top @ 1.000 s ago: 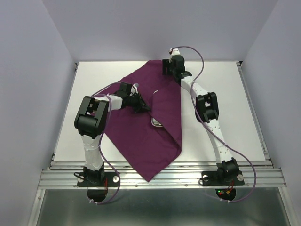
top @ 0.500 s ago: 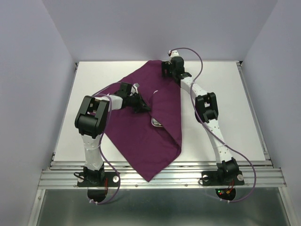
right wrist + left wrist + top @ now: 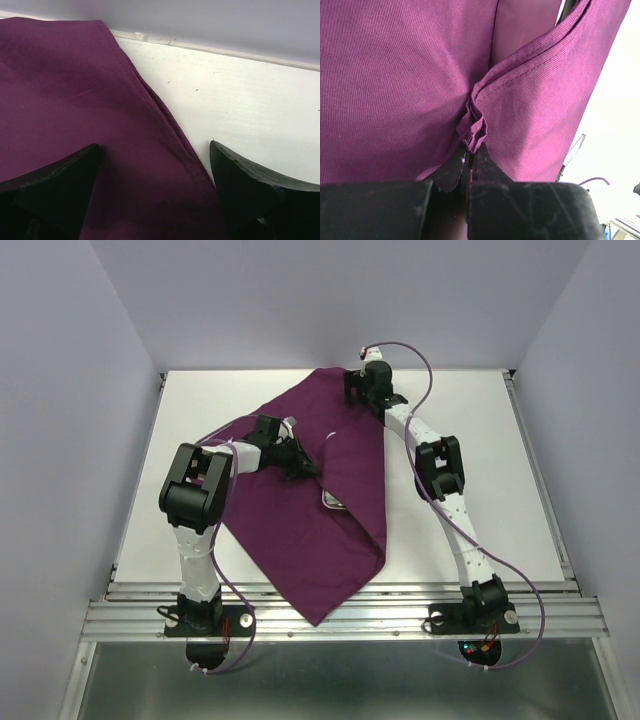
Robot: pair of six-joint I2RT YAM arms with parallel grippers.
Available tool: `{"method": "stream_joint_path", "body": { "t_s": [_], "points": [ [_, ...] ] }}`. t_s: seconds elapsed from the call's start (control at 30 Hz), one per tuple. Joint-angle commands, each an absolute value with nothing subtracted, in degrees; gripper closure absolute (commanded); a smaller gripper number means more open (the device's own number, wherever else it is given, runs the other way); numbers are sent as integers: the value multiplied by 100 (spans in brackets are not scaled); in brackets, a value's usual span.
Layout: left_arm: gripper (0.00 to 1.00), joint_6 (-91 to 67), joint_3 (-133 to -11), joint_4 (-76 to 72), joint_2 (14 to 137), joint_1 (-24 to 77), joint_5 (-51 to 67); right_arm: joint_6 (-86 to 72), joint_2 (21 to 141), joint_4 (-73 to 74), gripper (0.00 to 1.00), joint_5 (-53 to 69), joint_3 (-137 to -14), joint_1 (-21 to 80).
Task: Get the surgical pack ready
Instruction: Pack the surgical kit at the center of the board.
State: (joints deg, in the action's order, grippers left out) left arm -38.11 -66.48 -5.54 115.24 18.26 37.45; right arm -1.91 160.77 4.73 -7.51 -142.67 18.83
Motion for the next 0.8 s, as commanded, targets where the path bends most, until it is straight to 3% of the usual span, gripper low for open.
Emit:
{"method": "stream_joint_path", "body": {
  "t_s": [0.0,0.13,0.27,0.37,0.57,0.67,0.77],
  "points": [
    [100,-3604,-6750,-325,11619,1811,3560,-167,16207,606,10,-440,-14511,1898],
    [100,-3612,-6750,-325,11628,1811,3560,-202,16198,677,19,-62,-14397,1898],
    [100,-3604,-6724,-325,11619,1811,3551,-193,16154,677,34,-62,-14379,1898],
    [100,-3612,-6732,-325,11628,1811,3542,-150,16049,633,58,-131,-14353,1951],
    [100,-3612,-6724,-316,11628,1811,3533,-193,15628,413,92,-255,-14107,1951],
    [100,-3612,-6732,-316,11637,1811,3533,-281,15259,229,99,-203,-13914,1951],
    [100,-3612,-6724,-308,11637,1811,3533,-378,14776,-43,99,-45,-13529,1951]
  ]
}}
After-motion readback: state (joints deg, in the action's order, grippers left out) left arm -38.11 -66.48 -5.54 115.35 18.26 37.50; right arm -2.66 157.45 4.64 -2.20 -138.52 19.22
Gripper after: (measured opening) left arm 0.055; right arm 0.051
